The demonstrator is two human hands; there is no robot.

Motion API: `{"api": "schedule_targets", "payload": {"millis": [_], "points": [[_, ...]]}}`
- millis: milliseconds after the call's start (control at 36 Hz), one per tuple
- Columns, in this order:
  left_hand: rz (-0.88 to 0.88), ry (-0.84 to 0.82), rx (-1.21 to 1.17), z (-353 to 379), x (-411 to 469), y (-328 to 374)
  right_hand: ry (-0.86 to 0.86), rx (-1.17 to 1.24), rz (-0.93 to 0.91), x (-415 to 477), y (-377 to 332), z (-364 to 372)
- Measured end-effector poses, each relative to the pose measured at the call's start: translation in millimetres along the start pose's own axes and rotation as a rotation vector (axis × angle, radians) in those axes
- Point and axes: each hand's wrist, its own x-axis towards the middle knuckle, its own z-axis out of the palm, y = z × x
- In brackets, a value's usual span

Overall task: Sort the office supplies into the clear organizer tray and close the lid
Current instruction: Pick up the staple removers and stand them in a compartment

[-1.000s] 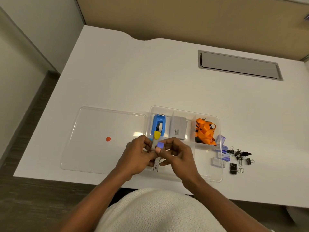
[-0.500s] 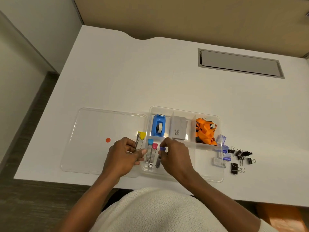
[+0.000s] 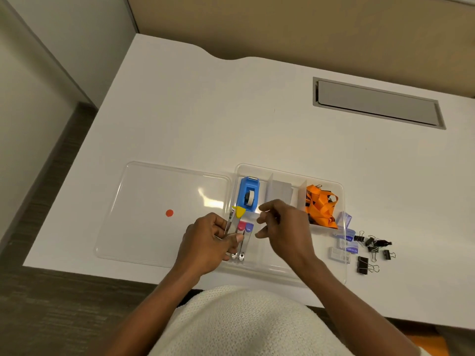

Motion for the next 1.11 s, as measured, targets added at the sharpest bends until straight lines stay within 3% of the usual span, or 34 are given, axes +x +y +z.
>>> {"api": "schedule_targets", "payload": {"millis": [111,222,417,723,834,973,1112], "points": [[0.028,-0.053,0.029,5.5,1.2,4.6,-0.083,0.421,0.026,-5.8,-0.9,-12.6],[0.097,-0.065,0.179,14.0,1.9,10.4,-0.134,0.263,-0.123,-10.2,4.0,-7.8],[0.185,-0.037,0.295,16.6,4.4,6.3,-0.139,0.251,-0.113,-4.2,8.6,-13.9],[0.236,0.416,0.705,10.3,14.4,-8.9,-0.150,-0.355,-0.258,-3.5,10.3,-7.8],[0.130,0.359,0.754,12.6,24.4,-16.3,-0.162,-0.558,-0.333,-3.5,15.0,5.4],[0.072,0.230,0.610,18.4,31.8,-19.9,-0.176,-0.683,-0.352,-2.4,12.2,11.9],[0.039,0.214,0.456,20.6,32.9,-24.7,-0.157,-0.787,-0.348,-4.4,7.1,14.0]]}}
